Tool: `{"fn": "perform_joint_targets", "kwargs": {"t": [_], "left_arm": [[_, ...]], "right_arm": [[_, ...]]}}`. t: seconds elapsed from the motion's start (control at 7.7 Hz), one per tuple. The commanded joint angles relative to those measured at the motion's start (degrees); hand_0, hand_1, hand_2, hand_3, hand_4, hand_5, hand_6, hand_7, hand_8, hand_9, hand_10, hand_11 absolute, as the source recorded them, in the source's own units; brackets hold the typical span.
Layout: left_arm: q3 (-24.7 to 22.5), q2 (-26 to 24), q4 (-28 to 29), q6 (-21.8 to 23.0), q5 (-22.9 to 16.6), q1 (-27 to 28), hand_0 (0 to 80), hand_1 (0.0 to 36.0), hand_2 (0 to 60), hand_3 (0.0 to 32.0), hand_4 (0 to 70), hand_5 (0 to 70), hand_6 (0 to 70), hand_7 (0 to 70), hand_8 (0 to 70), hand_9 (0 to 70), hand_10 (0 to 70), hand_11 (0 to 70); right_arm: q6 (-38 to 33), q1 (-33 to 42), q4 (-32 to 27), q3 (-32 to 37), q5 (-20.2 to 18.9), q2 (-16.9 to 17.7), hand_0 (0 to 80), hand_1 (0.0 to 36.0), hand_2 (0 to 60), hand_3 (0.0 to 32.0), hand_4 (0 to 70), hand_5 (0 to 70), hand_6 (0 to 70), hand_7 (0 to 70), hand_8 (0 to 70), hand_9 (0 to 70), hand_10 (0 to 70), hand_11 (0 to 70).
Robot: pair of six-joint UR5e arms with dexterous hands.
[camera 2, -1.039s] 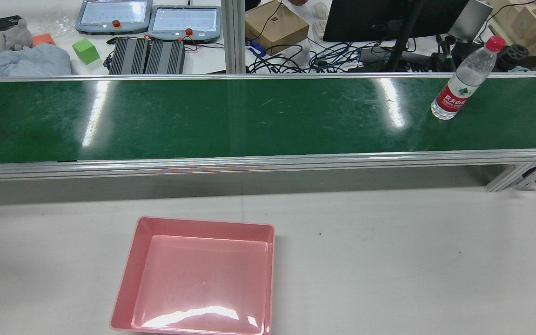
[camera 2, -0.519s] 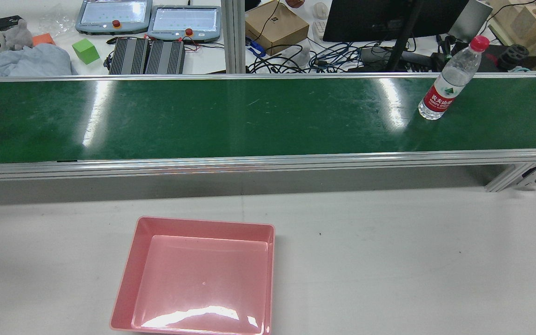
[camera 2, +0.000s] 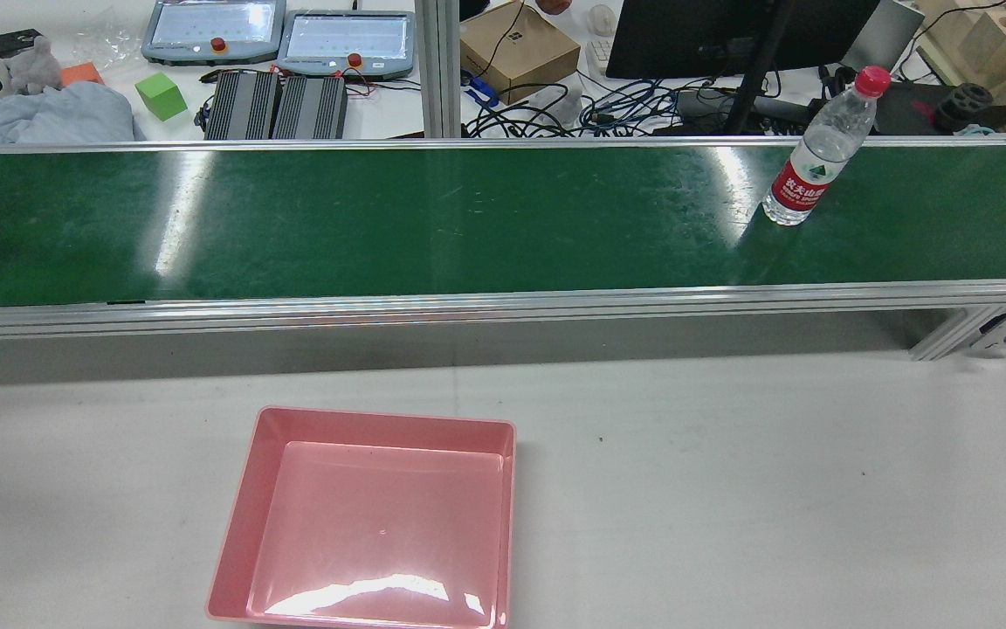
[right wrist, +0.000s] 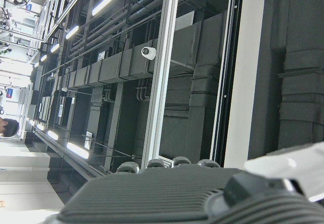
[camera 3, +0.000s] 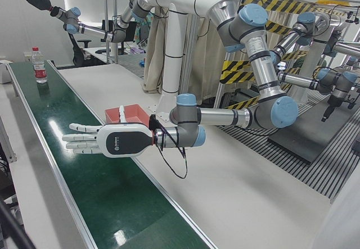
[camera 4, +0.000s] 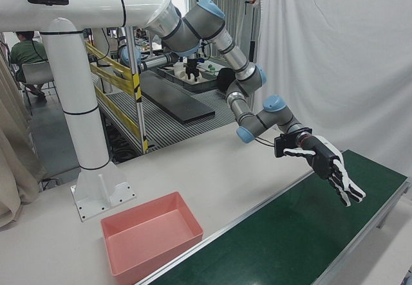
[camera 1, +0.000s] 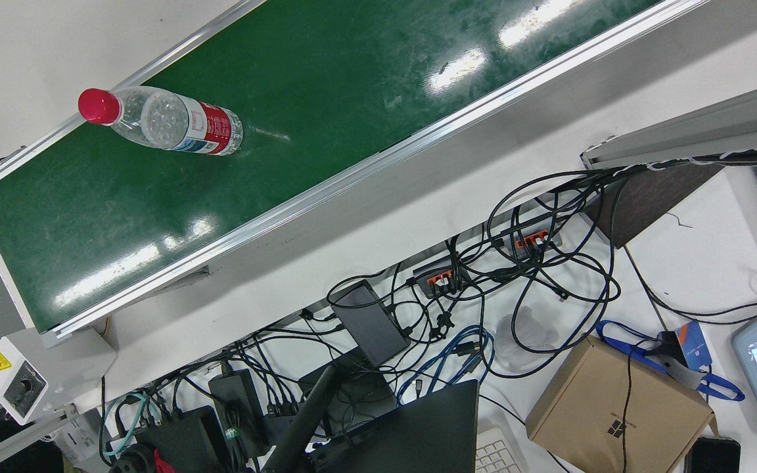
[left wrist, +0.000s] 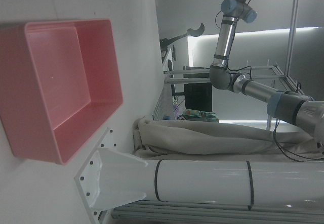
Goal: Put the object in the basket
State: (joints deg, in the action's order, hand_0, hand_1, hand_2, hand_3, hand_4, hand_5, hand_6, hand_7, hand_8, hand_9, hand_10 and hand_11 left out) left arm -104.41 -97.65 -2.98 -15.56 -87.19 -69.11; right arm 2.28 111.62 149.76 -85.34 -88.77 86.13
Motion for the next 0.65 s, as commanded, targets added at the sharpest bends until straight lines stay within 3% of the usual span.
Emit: {"fn": "perform_joint_targets", "kwargs": {"t": [0.0,0.52], "left_arm": [[0.00,0.00,-0.01,0.00,0.00,0.03,49.2,9.0,0.0,0.0,14.1,16.1,2.9,2.0,3.0,1.8,6.0,9.8],[-0.18,0.00,-0.19,0.09,0.00,-0.06,49.0,8.3,0.0,0.0,11.9,15.5,1.8,1.4,1.9,1.1,5.1,8.6]], "right_arm": [[0.00,0.00,0.00,0.00,0.00,0.00,0.0,0.0,0.0,0.0,0.0,0.0,0.0,0.0,0.0,0.0,0.0,0.0],[0.00,0.00,0.00,0.00,0.00,0.00,0.0,0.0,0.0,0.0,0.0,0.0,0.0,0.0,0.0,0.0,0.0,0.0]]}}
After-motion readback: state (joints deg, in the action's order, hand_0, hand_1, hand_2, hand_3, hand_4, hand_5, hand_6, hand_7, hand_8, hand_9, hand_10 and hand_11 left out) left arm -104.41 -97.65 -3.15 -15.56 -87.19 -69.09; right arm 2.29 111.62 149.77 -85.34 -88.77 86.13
